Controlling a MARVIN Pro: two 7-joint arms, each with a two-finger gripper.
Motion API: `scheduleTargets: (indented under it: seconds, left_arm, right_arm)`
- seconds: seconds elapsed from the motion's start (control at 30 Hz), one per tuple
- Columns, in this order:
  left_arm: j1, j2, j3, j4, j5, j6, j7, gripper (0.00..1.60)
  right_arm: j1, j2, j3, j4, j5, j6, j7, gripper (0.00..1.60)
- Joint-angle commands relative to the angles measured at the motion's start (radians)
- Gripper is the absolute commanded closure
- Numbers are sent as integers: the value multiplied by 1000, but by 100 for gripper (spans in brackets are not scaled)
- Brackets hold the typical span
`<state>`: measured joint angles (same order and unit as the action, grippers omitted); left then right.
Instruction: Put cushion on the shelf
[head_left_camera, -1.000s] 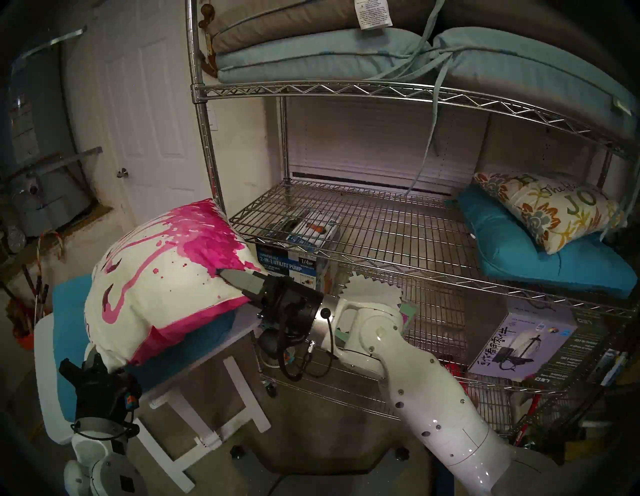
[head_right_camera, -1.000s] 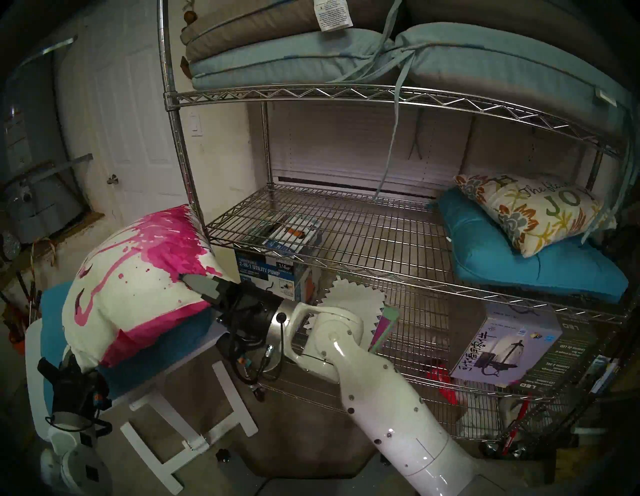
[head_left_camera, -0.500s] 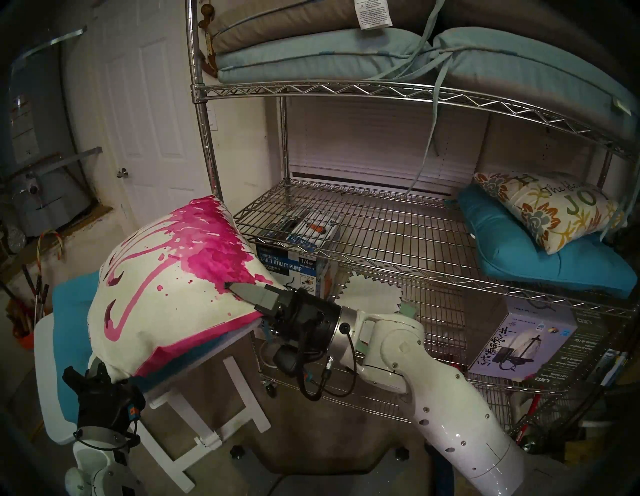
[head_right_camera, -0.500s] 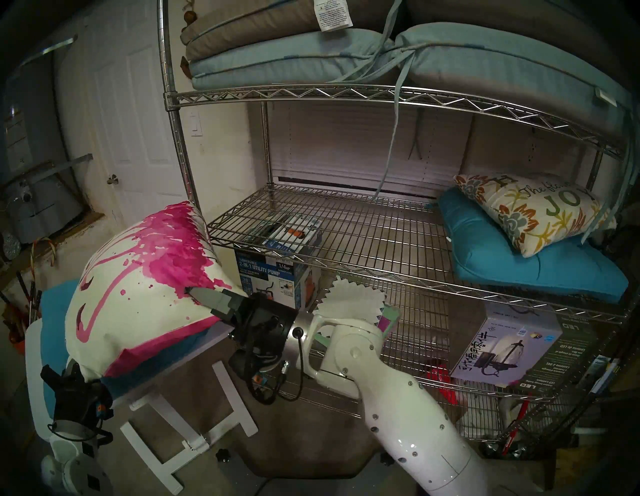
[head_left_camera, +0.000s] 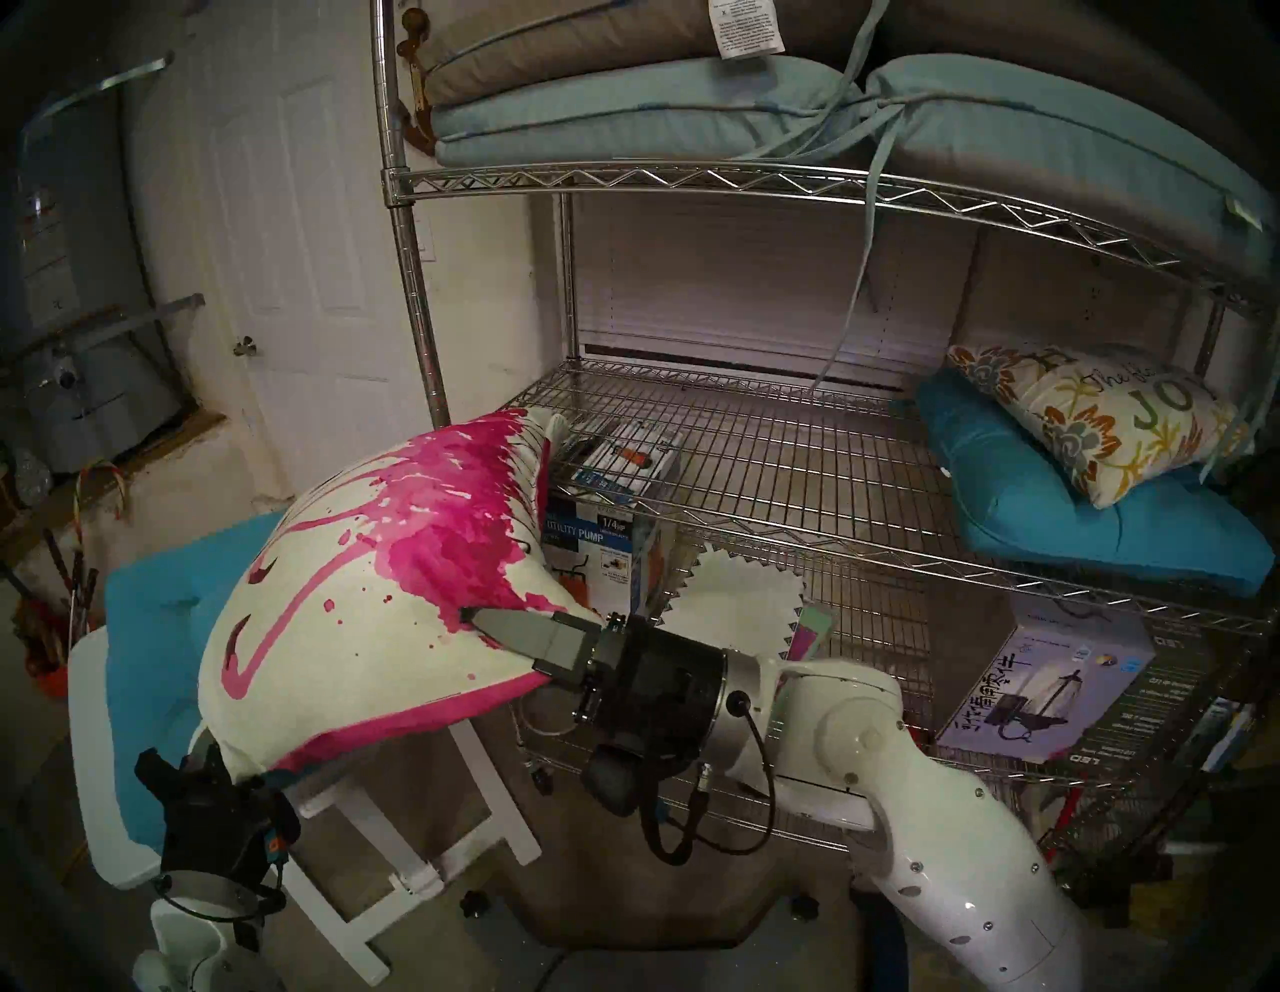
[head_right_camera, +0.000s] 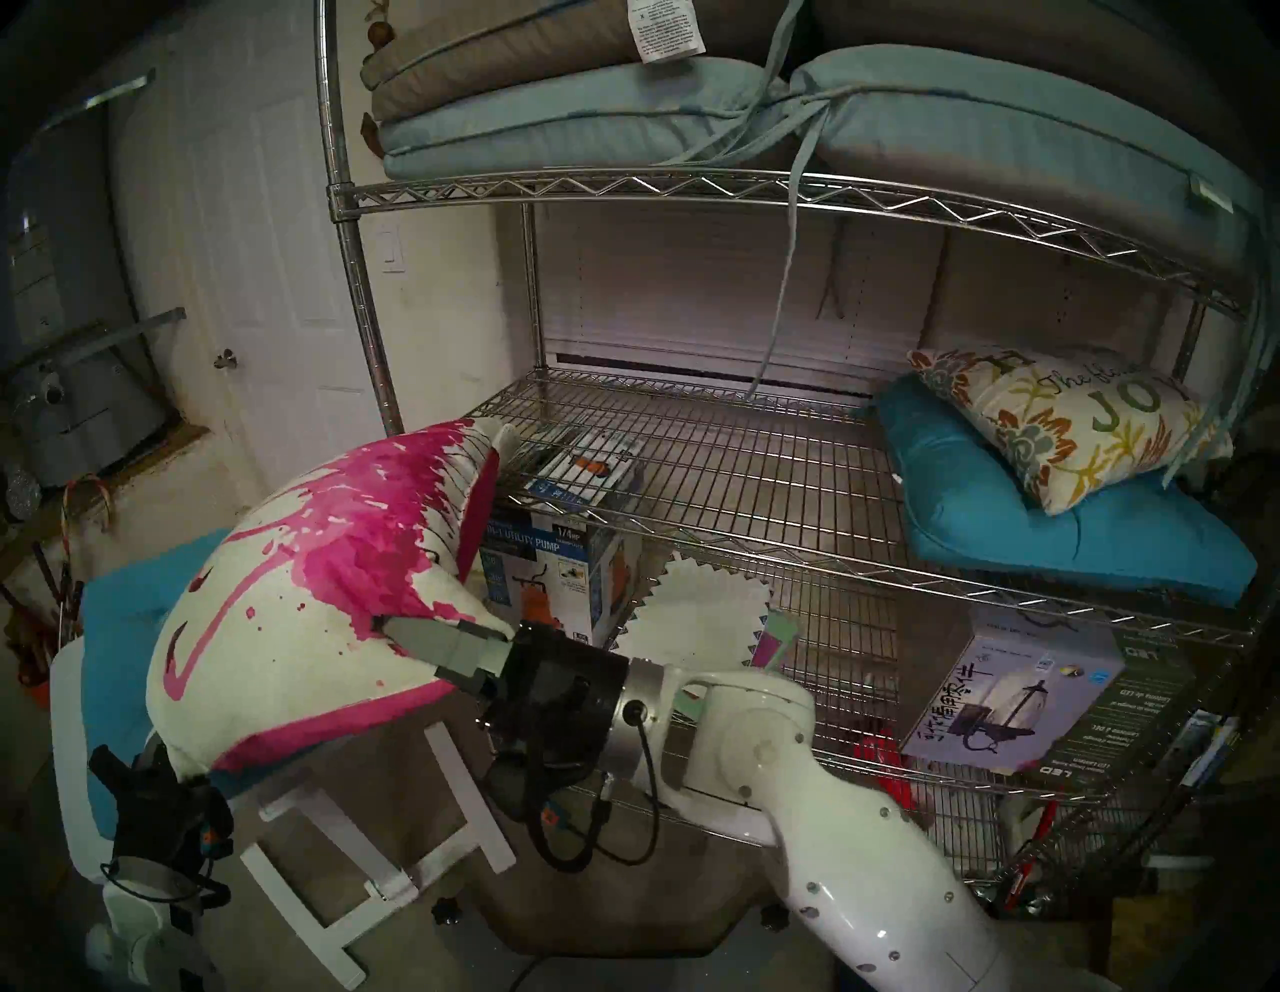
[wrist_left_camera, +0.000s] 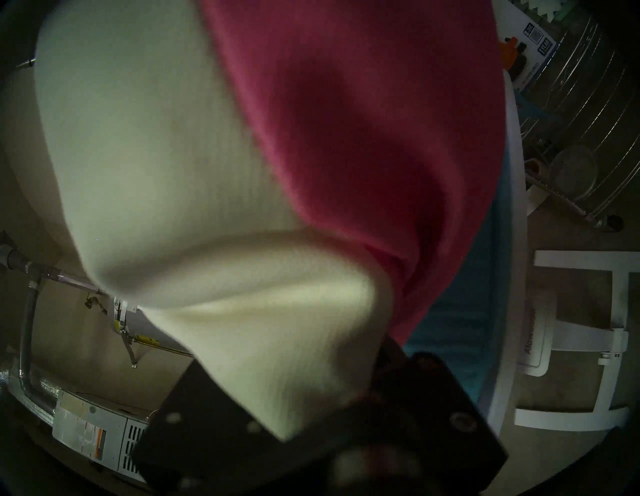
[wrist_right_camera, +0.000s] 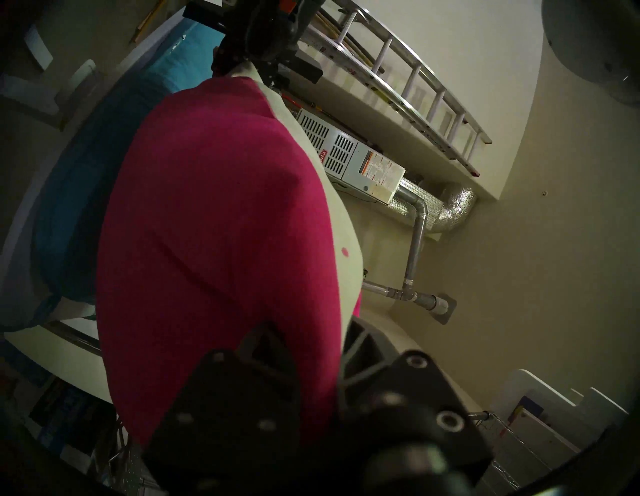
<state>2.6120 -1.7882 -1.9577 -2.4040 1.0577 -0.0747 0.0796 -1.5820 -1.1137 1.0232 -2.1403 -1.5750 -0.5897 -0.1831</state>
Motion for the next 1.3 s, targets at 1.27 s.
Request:
scheduleTargets:
  seconds: [1.27]
  left_arm:
    - [-275, 113, 255, -39, 129, -166, 72, 160]
  right_arm:
    - [-232, 202, 637, -275, 119, 60, -15, 160]
